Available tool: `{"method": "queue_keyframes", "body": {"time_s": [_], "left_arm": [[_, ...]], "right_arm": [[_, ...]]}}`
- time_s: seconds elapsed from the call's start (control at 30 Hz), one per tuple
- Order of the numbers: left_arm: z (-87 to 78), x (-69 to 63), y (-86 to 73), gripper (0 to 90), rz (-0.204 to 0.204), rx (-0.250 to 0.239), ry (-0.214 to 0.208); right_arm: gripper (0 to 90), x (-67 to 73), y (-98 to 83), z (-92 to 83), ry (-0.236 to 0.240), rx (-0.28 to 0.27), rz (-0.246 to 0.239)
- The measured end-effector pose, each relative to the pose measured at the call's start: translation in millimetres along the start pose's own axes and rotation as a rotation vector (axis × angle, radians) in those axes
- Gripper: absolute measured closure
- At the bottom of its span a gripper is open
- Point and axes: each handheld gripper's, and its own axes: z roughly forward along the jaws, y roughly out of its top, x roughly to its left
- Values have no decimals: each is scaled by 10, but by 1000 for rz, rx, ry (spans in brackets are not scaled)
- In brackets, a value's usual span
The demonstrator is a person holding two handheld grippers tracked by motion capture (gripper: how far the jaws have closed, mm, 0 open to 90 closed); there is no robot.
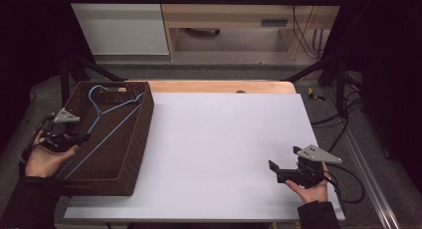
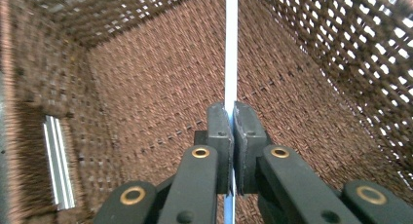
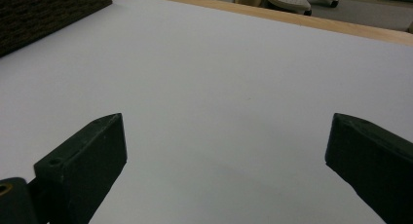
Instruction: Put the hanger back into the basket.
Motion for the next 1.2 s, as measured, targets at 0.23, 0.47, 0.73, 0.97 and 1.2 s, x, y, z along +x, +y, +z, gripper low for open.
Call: {"method": "queue_keyframes", "body": {"time_s": [0.23,0.47,0.73,0.97,1.2], "left_arm": [[174,-53,-31,868,5,51,4],[43,-26,-47,758,-33,-32,17],[-296,-182,-73,473,-103,-279,-39],[-469,-473,-94,322,-103,-437,-135],[-542,-870,-80,163,-63,-546,-212]], "right_arm": [[20,0,2,-2,2,-4,3],[20,-2,2,-3,3,-4,1],[20,-3,4,-10,4,-6,1],[19,1,6,-13,6,-13,8],[17,-1,6,-15,13,-18,6]]}}
